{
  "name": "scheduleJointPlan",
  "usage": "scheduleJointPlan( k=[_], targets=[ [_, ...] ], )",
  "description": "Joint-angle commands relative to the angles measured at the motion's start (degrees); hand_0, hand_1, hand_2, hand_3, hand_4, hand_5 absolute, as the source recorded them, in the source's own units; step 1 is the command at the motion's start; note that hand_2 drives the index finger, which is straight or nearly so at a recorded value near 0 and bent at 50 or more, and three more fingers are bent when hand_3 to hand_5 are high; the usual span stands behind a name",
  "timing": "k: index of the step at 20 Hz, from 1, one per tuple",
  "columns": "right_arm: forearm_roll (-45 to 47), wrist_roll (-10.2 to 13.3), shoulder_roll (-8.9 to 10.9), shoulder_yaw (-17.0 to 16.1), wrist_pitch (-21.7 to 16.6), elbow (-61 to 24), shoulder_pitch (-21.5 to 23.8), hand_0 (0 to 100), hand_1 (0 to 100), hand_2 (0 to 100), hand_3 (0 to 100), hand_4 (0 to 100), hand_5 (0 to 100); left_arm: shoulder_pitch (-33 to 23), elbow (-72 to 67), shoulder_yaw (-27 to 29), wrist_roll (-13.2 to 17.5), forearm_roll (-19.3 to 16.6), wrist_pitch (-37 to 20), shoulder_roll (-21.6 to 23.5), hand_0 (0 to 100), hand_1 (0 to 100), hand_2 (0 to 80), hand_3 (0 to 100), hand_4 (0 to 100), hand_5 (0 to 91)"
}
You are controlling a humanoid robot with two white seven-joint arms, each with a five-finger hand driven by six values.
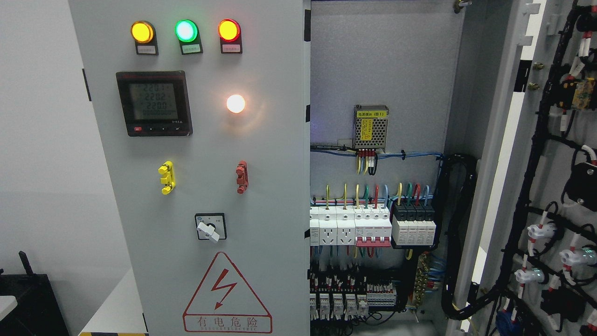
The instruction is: Open door with both hands
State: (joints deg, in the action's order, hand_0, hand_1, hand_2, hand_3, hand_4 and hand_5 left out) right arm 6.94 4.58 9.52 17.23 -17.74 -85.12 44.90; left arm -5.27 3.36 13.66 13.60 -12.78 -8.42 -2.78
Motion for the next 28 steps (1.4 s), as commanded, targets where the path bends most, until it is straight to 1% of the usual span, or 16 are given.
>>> scheduleJointPlan(
  k=[1, 3, 5, 8, 11, 14, 17, 21, 22, 24, 25, 28],
  targets=[
    [0.00, -0.18, 4.72, 4.56, -0.19, -13.66, -2.01, 11, 0, 0, 0, 0, 0, -0.01, -0.28, -0.57, 0.03, 0.12, -0.02, -0.03, 0, 0, 0.0, 0, 3, 0.0],
    [0.00, -0.18, 5.51, 4.91, -0.19, -15.33, -2.45, 11, 0, 0, 0, 0, 0, -0.01, -0.28, -0.57, 0.03, 0.12, -0.02, -0.03, 0, 0, 0.0, 0, 3, 0.0],
    [0.00, -0.18, 5.78, 5.62, -0.19, -17.17, -3.24, 11, 0, 0, 0, 0, 0, 0.08, -0.28, -0.57, 0.03, 0.12, -0.02, -0.03, 0, 0, 0.0, 0, 3, 0.0],
    [0.00, -0.18, 7.27, 6.67, -0.28, -19.37, -4.38, 11, 0, 0, 0, 0, 0, 0.08, -0.19, -0.48, 0.03, 0.12, -0.02, -0.03, 0, 0, 0.0, 0, 3, 0.0],
    [0.00, -0.10, 7.36, 6.85, -2.64, -20.69, -6.31, 11, 0, 0, 0, 0, 0, 0.08, -0.19, -0.48, 0.03, 0.12, -0.02, -0.03, 0, 0, 0.0, 0, 3, 0.0],
    [0.00, -0.10, 7.36, 6.76, -3.52, -20.78, -8.95, 11, 0, 0, 0, 0, 0, 0.08, -0.19, -0.48, 0.03, 0.12, -0.02, -0.03, 0, 0, 0.0, 0, 3, 0.0],
    [0.00, -0.10, 7.18, 6.59, -3.79, -20.78, -13.33, 11, 0, 0, 0, 0, 0, 0.08, -0.19, -0.48, 0.03, 0.12, -0.02, -0.03, 0, 0, 0.0, 0, 3, 0.0],
    [0.09, -0.10, 6.39, 6.32, -3.53, -20.96, -18.96, 11, 0, 0, 0, 0, 0, 0.08, -0.19, -0.48, 0.03, 0.12, -0.02, -0.03, 0, 0, 0.0, 0, 3, 0.0],
    [0.09, -0.10, 5.96, 6.32, -3.35, -20.87, -20.45, 11, 0, 0, 0, 0, 0, 0.08, -0.19, -0.48, 0.11, 0.12, -0.02, -0.03, 0, 0, 0.0, 0, 3, 0.0],
    [0.09, -0.01, 4.03, 6.23, -3.18, -20.61, -23.27, 11, 0, 0, 0, 0, 0, 0.08, -0.19, -0.48, 0.12, 0.12, -0.02, -0.03, 0, 0, 0.0, 0, 3, 0.0],
    [0.09, -0.01, 3.76, 6.23, -3.09, -20.61, -24.24, 11, 0, 0, 0, 0, 0, 0.08, -0.19, -0.48, 0.12, 0.12, -0.02, -0.03, 0, 0, 0.0, 0, 3, 0.0],
    [0.09, -0.01, 3.76, 6.59, -3.09, -19.73, -26.61, 11, 0, 0, 0, 0, 0, 0.08, -0.19, -0.48, 0.12, 0.12, -0.02, -0.03, 0, 0, 0.0, 0, 3, 0.0]
  ],
)
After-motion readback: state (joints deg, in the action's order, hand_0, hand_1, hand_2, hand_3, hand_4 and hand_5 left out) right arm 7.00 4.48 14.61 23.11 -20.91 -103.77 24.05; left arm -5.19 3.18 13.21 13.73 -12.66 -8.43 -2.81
